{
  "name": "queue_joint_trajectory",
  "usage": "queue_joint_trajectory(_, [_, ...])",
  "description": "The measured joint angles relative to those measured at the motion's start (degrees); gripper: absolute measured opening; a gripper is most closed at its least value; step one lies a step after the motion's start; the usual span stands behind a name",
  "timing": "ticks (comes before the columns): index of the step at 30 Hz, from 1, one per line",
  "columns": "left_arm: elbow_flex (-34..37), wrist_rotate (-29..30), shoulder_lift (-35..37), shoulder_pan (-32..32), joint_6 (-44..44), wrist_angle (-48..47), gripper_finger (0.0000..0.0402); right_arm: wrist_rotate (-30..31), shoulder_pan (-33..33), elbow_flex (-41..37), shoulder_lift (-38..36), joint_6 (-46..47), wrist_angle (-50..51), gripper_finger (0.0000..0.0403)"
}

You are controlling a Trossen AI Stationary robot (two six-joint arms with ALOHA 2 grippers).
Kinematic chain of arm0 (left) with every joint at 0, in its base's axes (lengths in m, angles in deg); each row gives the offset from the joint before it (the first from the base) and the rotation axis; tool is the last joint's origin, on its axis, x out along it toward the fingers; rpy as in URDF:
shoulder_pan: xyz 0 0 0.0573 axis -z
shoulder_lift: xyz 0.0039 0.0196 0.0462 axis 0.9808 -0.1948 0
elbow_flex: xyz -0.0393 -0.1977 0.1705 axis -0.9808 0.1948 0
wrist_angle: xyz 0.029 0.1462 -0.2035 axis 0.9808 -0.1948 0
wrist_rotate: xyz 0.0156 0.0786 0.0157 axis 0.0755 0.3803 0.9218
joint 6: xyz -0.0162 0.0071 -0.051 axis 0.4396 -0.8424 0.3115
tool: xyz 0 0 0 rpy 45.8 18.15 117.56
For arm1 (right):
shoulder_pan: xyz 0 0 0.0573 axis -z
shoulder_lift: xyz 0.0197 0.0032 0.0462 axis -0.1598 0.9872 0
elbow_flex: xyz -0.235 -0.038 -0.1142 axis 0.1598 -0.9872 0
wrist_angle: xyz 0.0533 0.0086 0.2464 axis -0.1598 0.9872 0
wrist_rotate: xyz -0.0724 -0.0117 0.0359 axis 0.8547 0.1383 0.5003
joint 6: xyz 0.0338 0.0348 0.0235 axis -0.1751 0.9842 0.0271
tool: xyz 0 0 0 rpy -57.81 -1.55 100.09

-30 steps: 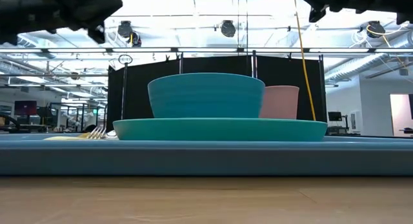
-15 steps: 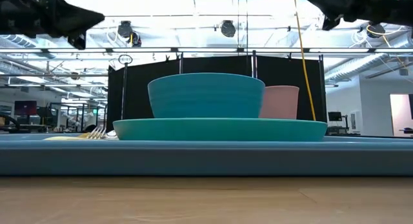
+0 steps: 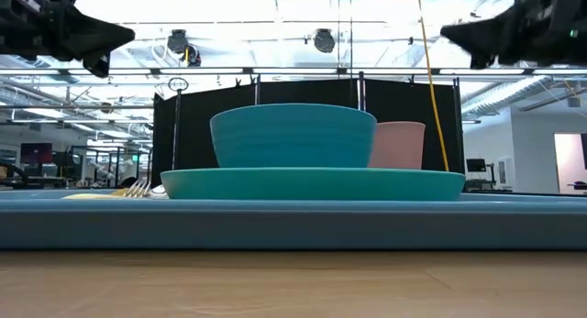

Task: Set up tray
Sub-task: Return to Home Position

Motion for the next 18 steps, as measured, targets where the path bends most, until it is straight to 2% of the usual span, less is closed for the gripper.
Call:
queue_joint_trajectory(4, [-0.02, 0.12, 2.98, 0.00, -0.04, -4.73, 0.0007, 4.71, 0.02, -3.17, -0.61, -0.37, 0.84, 0.0000])
queue_joint_trajectory(9, [-0.04, -0.05, 2.88, 0.17, -0.04, -7.53, 0.0005, 9.41, 0.04, -5.57, -0.97, -1.08, 1.44, 0.0000])
queue_joint_trajectory(18, [-0.07, 0.69, 2.35, 0.15, 0.14, -8.18, 0.0004, 11.04, 0.04, -5.67, -0.88, -1.03, 2.24, 0.0000])
